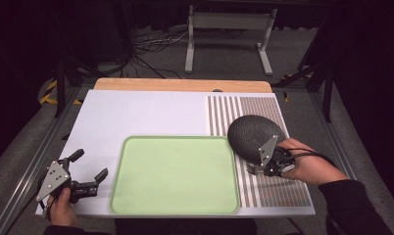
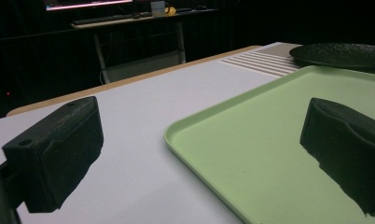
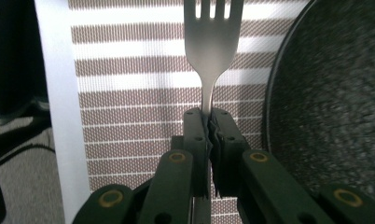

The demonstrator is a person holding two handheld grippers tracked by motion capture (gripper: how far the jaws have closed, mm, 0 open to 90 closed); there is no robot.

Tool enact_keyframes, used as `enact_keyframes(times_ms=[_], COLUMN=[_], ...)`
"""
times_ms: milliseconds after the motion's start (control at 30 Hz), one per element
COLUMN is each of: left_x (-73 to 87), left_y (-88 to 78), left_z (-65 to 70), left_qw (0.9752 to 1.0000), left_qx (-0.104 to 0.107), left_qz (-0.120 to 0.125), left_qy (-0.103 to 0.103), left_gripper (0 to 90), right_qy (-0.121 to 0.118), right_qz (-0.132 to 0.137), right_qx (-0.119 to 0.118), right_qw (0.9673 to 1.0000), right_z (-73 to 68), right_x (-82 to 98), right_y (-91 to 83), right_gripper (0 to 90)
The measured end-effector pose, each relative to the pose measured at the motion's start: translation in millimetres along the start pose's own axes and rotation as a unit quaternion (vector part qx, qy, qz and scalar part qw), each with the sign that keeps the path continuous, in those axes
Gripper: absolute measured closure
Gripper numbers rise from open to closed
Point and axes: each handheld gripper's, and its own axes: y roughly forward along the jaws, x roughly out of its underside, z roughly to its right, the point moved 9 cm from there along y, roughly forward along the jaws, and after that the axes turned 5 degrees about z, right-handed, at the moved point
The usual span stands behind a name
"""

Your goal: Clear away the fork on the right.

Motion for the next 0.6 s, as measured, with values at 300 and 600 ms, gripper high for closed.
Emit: enact_keyframes(times_ms=[300,600], left_x=[-0.1,0.1], left_y=[-0.1,0.3], left_z=[0.0,0.4], left_qw=[1.0,1.0], left_qx=[0.0,0.001], left_qz=[0.0,0.0], left_qy=[0.0,-0.001], left_gripper=[0.1,0.1], right_qy=[0.007,0.013], right_qz=[0.033,0.071], right_qx=[0.013,0.024], right_qw=[0.9994,0.9971], right_z=[1.7,4.0], right_x=[-9.0,-23.1], right_y=[-16.2,-25.1], right_gripper=[85.7,85.8])
